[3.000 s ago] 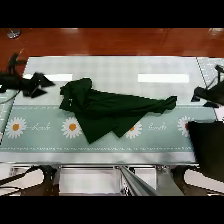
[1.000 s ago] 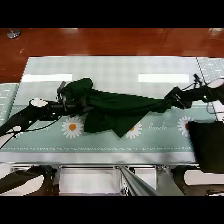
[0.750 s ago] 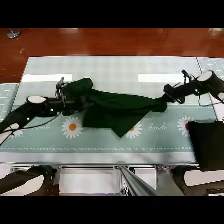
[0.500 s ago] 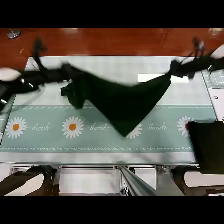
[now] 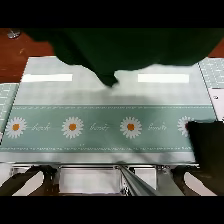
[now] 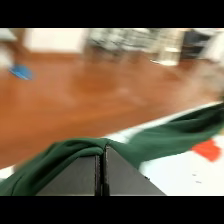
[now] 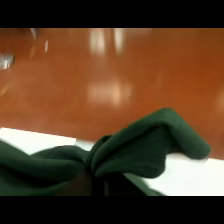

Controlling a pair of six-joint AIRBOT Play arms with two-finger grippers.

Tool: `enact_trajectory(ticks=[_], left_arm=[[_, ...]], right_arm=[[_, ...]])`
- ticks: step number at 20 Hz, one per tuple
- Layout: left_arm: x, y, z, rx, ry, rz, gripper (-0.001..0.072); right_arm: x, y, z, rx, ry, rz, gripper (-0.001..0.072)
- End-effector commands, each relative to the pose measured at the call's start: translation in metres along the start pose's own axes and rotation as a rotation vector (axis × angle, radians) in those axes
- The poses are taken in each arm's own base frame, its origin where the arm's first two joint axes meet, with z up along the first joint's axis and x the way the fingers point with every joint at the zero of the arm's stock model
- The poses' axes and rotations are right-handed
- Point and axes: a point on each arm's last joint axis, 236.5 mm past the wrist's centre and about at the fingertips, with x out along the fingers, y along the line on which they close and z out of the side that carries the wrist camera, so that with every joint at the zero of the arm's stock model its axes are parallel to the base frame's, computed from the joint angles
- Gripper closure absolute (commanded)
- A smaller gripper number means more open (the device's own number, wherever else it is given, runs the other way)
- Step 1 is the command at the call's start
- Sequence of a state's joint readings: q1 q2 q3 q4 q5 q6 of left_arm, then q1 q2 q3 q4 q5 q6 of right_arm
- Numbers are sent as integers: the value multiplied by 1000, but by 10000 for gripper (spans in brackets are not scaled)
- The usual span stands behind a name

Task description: Fold the shirts.

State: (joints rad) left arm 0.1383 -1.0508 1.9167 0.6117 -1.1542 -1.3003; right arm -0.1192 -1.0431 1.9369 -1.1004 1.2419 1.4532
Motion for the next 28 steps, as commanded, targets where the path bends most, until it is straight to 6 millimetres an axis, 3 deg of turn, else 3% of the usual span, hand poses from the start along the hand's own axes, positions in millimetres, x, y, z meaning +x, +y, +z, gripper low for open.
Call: enact_trajectory(ticks=[1, 4, 6, 9, 12, 14, 18, 21, 23, 26, 28], left_arm=[[-75, -33, 47, 194, -119, 214, 682], [-125, -64, 61, 295, -212, 310, 682], [-153, -83, 65, 340, -262, 354, 682], [-179, -93, 67, 333, -311, 408, 682], [-171, -71, 52, 275, -243, 446, 683], [-146, -35, 20, 193, -113, 461, 682], [-85, 63, -75, -41, 168, 503, 682], [-44, 139, -159, -205, 331, 542, 681], [-18, 186, -203, -294, 384, 573, 682], [27, 234, -232, -417, 354, 562, 681], [57, 258, -244, -485, 297, 551, 681]], right_arm=[[-101, 32, 27, -131, -171, -71, 682], [-150, 48, 27, -175, -237, -98, 682], [-168, 58, 20, -186, -238, -93, 682], [-168, 73, -4, -162, -156, -29, 682], [-145, 69, -35, -126, -37, 8, 682], [-120, 61, -59, -81, 52, 28, 682], [-44, 48, -131, 51, 248, 142, 682], [27, 5, -188, 164, 347, 99, 682], [81, -32, -216, 215, 376, 48, 682], [163, -77, -245, 327, 416, 1, 682], [213, -91, -257, 414, 448, 30, 682]])
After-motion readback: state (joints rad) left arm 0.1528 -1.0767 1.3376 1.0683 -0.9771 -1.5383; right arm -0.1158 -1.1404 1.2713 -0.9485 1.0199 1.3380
